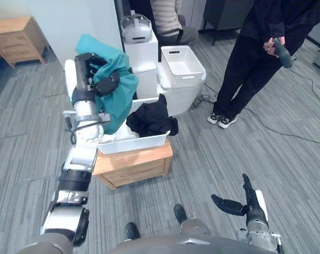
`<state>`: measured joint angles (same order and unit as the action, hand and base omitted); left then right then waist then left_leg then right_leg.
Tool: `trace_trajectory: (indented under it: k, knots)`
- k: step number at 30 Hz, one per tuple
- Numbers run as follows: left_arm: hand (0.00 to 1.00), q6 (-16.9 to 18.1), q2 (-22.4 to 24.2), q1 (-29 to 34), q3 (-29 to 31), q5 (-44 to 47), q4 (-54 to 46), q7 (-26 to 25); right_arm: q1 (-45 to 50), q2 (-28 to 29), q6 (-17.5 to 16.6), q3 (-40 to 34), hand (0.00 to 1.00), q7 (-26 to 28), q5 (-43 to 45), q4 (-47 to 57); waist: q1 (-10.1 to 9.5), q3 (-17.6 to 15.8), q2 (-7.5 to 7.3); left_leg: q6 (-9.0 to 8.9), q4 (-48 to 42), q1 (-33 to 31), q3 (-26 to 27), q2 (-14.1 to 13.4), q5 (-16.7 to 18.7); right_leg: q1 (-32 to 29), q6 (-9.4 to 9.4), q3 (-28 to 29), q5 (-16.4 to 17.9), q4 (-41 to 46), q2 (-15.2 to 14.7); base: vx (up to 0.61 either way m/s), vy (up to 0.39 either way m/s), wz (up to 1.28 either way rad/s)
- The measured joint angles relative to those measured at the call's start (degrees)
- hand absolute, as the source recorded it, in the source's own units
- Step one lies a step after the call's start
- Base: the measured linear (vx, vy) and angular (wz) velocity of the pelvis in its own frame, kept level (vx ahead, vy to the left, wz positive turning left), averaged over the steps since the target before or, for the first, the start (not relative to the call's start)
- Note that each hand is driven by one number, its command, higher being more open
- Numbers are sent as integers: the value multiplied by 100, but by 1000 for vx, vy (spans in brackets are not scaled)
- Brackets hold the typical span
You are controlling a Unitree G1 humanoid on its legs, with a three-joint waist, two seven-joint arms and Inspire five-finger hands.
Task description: Tidy up the quilt and then pick up the clothes from the bed and put them into the laundry hamper
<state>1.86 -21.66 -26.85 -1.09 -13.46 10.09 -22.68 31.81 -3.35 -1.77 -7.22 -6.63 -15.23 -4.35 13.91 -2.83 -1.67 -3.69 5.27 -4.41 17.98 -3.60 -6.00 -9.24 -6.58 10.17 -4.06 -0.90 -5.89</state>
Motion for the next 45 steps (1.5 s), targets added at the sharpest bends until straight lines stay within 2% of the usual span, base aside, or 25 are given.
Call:
trace_trajectory:
  k: [4,7,9,10,12,19,22,25,27,29,32,34,37,38,39,42,44,45]
  knots:
    - [0,-105,-99,-439,-400,-318,374,-63,-13,177,-14,96,100,-30,3,-53,57,-37,-36,4,0,-227,107,3,-11,-280,-3,87,-106,-10,-6,29,4,-11]
    - [0,-116,-205,-816,-701,-777,629,-102,-100,199,-124,337,100,-97,47,-53,64,-305,-109,5,0,-337,195,5,-10,-435,-43,146,-188,-14,-11,33,-1,-13]
    - [0,-114,-245,-876,-748,-969,751,-103,-192,215,-189,497,100,-135,48,-54,72,-384,-106,9,0,-504,273,13,-6,-637,-54,226,-225,-21,-10,37,-7,-19]
    - [100,-114,-297,-890,-754,-974,845,-103,-270,238,-225,590,100,-145,48,-56,71,-497,-118,11,0,-530,327,14,-4,-684,-66,275,-258,-29,-10,49,-11,-18]
    - [100,-119,-319,-933,-754,-991,1072,-102,-361,323,-244,668,100,-168,47,-70,69,-629,-119,12,0,-538,354,13,7,-703,-65,289,-277,-41,-10,47,-9,-9]
    - [100,-190,-295,-932,-752,-963,1416,-95,-505,378,-261,893,100,-376,44,-223,-12,-659,-109,63,-4,-673,217,5,-31,-789,-63,184,-295,-31,-15,62,-15,7]
    - [100,-82,-143,-598,-588,-822,1192,-95,-551,366,-260,867,100,-496,41,-232,-111,-667,-98,65,-4,-538,107,0,-31,-607,-60,73,-293,-31,-17,37,1,16]
    - [100,197,240,337,-109,-260,541,-96,-615,351,-260,839,100,-522,37,-424,-197,-701,-49,7,-2,-359,-79,-11,52,-337,3,-66,-246,-36,-16,-5,6,22]
    - [100,213,389,871,196,88,377,-95,-715,307,-244,829,100,-518,28,-813,-320,-710,-38,27,-1,-227,-146,-12,65,-167,101,-189,-103,-35,-22,-27,-4,14]
    - [100,214,396,1183,369,329,203,-64,-812,300,-218,772,100,-507,-3,-1088,-353,-718,-22,3,-1,-188,-235,-24,40,-89,114,-285,-57,-22,-13,-34,-20,26]
    - [100,226,592,1681,643,716,-363,-18,-954,293,-153,587,100,-504,-13,-1570,-534,-715,-28,-31,-1,-98,-334,-44,-20,75,132,-405,-35,-29,1,-22,-18,22]
    - [100,399,804,2109,756,1055,-827,-13,-1055,293,-79,497,100,-504,-16,-1826,-609,-711,-36,-46,-1,-23,-383,-35,-32,185,133,-469,-15,-35,-12,10,-6,16]
    - [100,890,1351,3231,762,1899,-1302,180,-1223,315,-1,333,100,-483,-2,-2267,-699,-695,-46,-19,-2,193,-450,1,-10,454,111,-568,69,-30,-31,33,-1,13]
    - [100,922,1446,3429,736,2089,-1272,264,-1281,317,17,311,100,-478,0,-2380,-723,-688,-48,-16,-2,243,-451,5,-2,502,115,-573,85,-25,-31,43,-2,5]
    - [100,928,1633,3890,601,2462,-1078,470,-1396,317,40,218,100,-459,52,-2655,-789,-652,-65,1,-2,350,-446,13,28,612,117,-574,121,-22,-34,0,0,0]
    - [100,894,1796,4296,425,2959,-202,811,-1500,294,144,198,100,-410,241,-2959,-936,-579,-102,9,-2,484,-408,7,84,735,97,-571,172,-21,-35,18,3,-2]
    - [100,586,1998,4369,454,3138,1259,1081,-1542,301,245,191,100,-394,275,-3116,-1063,-521,-165,32,-1,612,-316,-6,133,838,107,-574,228,-5,-34,19,0,-7]
    - [100,528,2047,4374,543,3133,1655,1129,-1549,305,250,191,100,-394,274,-3164,-1081,-480,-176,34,-1,625,-282,-8,148,841,119,-566,236,-4,-33,8,3,-9]
